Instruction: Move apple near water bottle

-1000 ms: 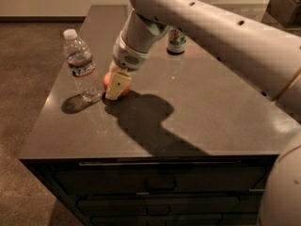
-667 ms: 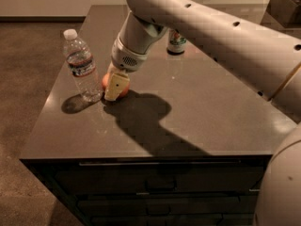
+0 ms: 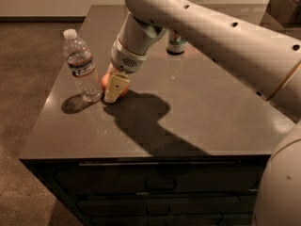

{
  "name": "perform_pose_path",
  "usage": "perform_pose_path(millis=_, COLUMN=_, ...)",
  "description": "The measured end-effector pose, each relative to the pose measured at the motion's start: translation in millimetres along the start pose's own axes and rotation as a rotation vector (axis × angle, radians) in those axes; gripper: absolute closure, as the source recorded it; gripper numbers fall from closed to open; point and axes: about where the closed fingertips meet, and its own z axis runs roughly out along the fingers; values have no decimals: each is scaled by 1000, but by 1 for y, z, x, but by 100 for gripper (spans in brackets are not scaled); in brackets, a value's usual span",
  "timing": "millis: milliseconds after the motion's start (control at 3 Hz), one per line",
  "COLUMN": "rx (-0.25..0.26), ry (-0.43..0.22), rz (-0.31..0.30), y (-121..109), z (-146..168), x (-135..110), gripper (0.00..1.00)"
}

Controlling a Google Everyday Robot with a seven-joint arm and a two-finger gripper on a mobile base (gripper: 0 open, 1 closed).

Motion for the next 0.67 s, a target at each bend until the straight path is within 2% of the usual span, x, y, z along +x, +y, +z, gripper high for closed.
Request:
perform_pose_path(millis=333, rx=-2, ry=1, rz=-1, y=1, z=1, x=0, gripper=0)
perform_pose_path(millis=667, rx=-3, ry=1, rz=-1, y=1, z=1, x=0, gripper=0)
